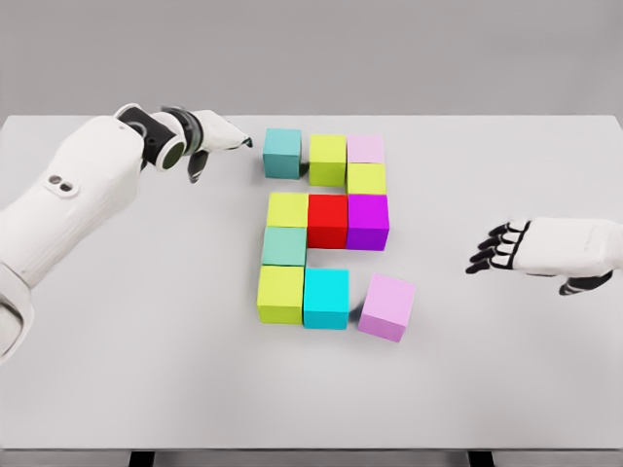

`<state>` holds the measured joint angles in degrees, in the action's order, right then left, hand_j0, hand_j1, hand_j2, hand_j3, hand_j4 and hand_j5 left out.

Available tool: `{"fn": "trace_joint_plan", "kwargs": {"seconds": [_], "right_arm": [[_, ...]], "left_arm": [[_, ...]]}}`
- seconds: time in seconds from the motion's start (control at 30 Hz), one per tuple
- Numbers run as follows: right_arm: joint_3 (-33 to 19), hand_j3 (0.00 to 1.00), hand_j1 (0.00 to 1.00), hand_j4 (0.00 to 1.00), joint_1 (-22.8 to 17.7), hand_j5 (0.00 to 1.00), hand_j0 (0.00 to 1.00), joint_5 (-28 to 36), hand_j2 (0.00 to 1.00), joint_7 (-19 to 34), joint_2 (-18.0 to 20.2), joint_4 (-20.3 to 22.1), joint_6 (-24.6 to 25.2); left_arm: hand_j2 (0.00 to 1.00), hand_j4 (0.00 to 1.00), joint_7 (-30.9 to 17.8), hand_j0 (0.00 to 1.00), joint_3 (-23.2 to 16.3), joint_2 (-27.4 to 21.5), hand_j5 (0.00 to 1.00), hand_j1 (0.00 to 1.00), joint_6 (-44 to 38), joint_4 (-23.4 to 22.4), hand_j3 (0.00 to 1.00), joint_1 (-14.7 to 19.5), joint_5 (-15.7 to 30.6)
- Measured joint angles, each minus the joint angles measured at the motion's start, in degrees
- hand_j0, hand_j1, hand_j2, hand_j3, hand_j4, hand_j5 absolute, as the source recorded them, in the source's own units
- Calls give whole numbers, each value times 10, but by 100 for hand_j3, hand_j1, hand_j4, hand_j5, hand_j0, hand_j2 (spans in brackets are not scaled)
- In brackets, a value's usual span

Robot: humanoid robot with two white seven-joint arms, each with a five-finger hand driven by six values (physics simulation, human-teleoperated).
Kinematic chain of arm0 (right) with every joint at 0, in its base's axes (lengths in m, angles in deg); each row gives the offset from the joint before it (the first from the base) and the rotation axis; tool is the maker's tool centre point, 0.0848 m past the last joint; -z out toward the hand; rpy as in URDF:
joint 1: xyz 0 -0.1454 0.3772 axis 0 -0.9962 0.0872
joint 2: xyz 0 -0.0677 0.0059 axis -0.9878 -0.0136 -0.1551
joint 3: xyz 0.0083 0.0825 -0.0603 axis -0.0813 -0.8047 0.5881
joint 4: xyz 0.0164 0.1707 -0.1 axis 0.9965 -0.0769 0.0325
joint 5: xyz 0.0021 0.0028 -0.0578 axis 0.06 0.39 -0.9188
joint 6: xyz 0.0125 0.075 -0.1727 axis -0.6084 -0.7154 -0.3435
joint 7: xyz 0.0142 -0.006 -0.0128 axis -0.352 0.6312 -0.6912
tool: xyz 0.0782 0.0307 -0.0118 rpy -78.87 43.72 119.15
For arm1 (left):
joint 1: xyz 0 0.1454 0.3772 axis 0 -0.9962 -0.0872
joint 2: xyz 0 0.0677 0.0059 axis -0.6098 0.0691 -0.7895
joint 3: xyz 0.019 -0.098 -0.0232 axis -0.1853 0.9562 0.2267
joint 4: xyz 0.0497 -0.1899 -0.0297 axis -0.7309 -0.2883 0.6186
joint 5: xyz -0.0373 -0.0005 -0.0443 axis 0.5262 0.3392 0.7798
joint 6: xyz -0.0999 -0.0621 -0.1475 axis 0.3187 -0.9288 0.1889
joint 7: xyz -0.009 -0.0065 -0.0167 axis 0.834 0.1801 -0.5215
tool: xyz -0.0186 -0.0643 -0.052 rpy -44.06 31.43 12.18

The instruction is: Assemble the squares on the desktop into the number 2

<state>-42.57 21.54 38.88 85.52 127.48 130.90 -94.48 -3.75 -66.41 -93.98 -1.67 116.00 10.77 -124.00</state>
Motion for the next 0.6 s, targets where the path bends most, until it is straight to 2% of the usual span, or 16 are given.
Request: {"fn": "trace_joint_plan", "kwargs": {"seconds": [0.07, 0.3, 0.6], "right_arm": [[7, 100, 100, 100, -1, 100, 100, 3, 100, 0, 4, 2, 0], [52, 100, 100, 100, 1, 100, 100, 4, 100, 0, -50, 5, 0], [66, 100, 100, 100, 9, 100, 100, 2, 100, 0, -74, 5, 0]], "left_arm": [[100, 100, 0, 100, 0, 1, 100, 100, 3, 1, 100, 3, -3], [100, 100, 0, 100, 0, 0, 100, 100, 31, 4, 100, 11, -2], [100, 100, 0, 100, -1, 1, 100, 100, 44, 5, 100, 10, -3]]}}
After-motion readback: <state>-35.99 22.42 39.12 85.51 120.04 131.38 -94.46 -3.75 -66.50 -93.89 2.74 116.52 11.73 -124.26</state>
